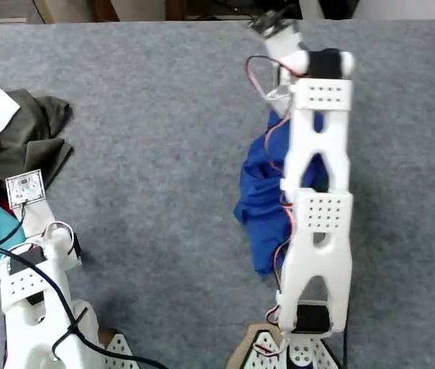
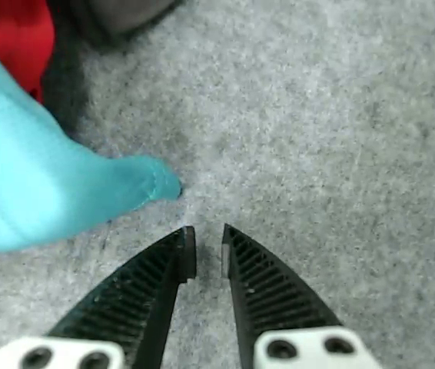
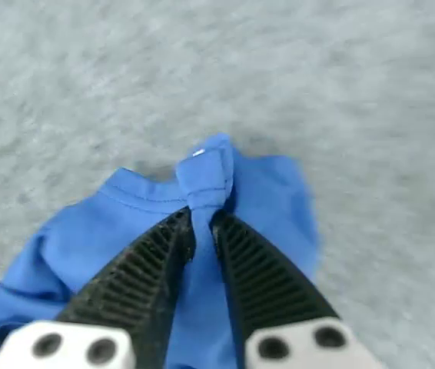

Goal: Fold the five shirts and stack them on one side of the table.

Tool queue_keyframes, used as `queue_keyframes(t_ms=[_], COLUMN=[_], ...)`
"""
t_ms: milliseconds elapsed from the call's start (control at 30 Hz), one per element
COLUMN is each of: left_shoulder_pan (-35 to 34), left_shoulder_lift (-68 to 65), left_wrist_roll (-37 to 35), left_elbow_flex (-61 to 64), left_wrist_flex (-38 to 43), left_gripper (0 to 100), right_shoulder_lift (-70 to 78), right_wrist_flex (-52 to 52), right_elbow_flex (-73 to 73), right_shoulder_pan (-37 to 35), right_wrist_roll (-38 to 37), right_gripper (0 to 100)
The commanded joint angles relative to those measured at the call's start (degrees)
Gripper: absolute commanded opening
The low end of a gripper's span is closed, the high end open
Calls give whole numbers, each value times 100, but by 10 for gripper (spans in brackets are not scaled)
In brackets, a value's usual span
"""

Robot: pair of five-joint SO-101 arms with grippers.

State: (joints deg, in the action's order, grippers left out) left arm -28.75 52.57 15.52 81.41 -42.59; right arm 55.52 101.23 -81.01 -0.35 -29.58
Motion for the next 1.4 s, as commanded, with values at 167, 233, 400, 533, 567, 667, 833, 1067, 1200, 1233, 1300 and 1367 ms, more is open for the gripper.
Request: queue_keyframes(t_ms=[167, 233, 400, 533, 567, 667, 833, 1067, 1200, 1233, 1300, 1367], left_shoulder_pan=[879, 1626, 3543, 4853, 5055, 5380, 5767, 6708, 7024, 7042, 7059, 7174], left_shoulder_lift=[31, 31, 4, -470, -708, -1631, -3486, -5253, -5877, -6026, -6316, -6642], left_wrist_roll=[-273, -730, -1591, -1653, -1653, -1670, -1679, -1688, -2286, -2602, -3218, -3631], left_elbow_flex=[-615, -1046, -2268, -2725, -2804, -3121, -4325, -6620, -7675, -7851, -8123, -8352], left_wrist_flex=[-563, -879, -1248, -949, -818, -387, -396, -1495, -1908, -1908, -1908, -1908], left_gripper=[74, 74, 75, 75, 75, 75, 75, 81, 198, 235, 288, 303], right_shoulder_lift=[-1657, -2035, -2281, -1982, -1886, -1569, -919, -119, 110, 136, 189, 224], right_wrist_flex=[114, 97, -62, -308, -369, -448, -571, -818, -826, -844, -923, -993], right_elbow_flex=[593, 954, 1393, 1367, 1367, 1376, 1367, 1367, 1358, 1358, 1358, 1358], right_shoulder_pan=[1174, 1464, 2369, 3116, 3284, 3705, 4286, 4734, 4866, 4892, 4954, 4998], right_wrist_roll=[-88, -158, -176, -185, -193, -422, -686, -897, -941, -941, -941, -941], right_gripper=[6, 5, 5, 5, 5, 5, 5, 5, 5, 5, 5, 5])
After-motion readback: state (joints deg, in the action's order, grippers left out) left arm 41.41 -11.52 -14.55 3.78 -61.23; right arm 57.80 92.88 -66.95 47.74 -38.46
